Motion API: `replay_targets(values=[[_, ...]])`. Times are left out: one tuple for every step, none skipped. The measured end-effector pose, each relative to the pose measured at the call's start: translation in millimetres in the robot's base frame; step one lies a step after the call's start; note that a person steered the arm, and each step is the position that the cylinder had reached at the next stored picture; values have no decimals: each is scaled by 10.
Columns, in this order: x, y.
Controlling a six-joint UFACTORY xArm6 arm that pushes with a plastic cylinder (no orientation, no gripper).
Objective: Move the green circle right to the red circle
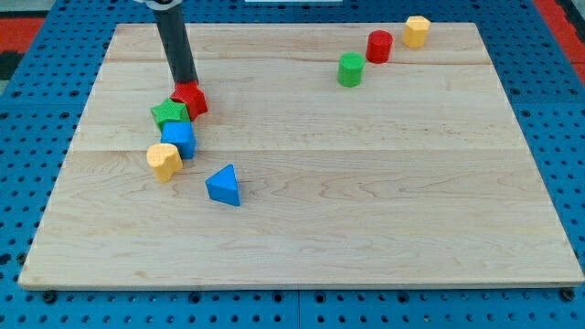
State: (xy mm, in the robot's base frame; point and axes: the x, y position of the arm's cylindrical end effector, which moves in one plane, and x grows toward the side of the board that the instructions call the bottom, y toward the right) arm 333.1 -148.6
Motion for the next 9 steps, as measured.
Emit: replay_targets(values=[[146,-356],[292,-656],[318,-394],[289,199],[377,609],[609,381],[811,617],[407,871],[327,1173]])
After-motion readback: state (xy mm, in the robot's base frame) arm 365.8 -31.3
